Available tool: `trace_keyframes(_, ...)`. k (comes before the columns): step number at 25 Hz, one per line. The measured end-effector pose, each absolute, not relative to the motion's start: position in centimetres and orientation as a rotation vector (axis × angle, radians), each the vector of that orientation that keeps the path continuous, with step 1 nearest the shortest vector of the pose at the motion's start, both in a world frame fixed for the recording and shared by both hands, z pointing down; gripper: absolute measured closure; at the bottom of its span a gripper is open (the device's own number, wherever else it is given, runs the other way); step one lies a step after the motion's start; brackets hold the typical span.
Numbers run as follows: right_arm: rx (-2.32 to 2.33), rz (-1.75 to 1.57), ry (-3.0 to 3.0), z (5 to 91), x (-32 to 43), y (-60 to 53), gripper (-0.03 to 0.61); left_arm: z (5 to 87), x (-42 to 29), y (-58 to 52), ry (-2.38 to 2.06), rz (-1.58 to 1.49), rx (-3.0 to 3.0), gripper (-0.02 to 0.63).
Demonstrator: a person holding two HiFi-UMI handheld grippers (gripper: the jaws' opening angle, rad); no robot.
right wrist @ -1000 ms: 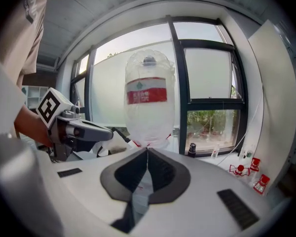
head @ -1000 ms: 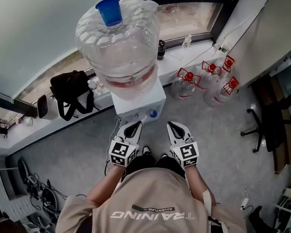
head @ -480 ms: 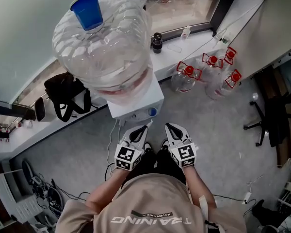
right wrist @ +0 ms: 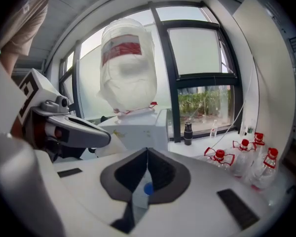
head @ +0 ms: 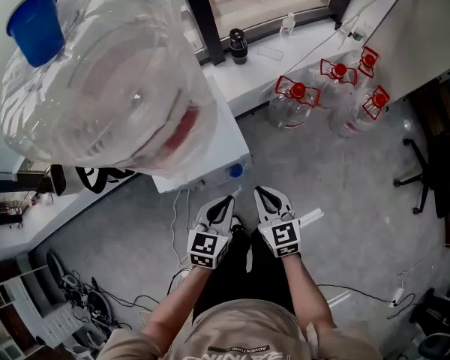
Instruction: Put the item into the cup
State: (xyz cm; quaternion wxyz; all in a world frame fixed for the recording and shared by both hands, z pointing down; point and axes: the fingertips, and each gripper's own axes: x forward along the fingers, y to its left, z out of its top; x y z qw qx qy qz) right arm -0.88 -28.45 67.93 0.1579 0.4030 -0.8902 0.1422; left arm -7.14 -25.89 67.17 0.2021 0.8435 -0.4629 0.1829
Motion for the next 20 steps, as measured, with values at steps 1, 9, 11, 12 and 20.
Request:
trace_keyframes(1, 1.152, 0.392, -2.54, 68.9, -0.9, -28.5, 0.566, 68.4, -7.1, -26.1, -1.297, 0.514, 2.345, 0.606)
trace_keyframes(9, 1.135, 0.394, -2.503, 77.8, -1.8, -29.5, 0.566, 77.9, -7.2, -28.3, -1.327, 0.541, 2.234, 0.606)
trace_keyframes(11, 1.124, 0.417, -2.486, 80.3, -1.9, -29.5, 0.566, 80.2, -7.4, -28.6, -1.33, 0.543, 2.221, 0.606)
trace_keyframes(12, 1.116, 0.432, -2.477, 81.5, -2.0, -29.4, 0.566, 81.3, -7.4, -28.7, -1.335, 0.541, 2.213, 0.606)
trace_keyframes(20, 1.091, 0.51, -2.46, 86.5, -3.3, -29.1, 0.566, 87.2, -7.7, -30.3, -1.39, 0.517, 2.171, 0.606)
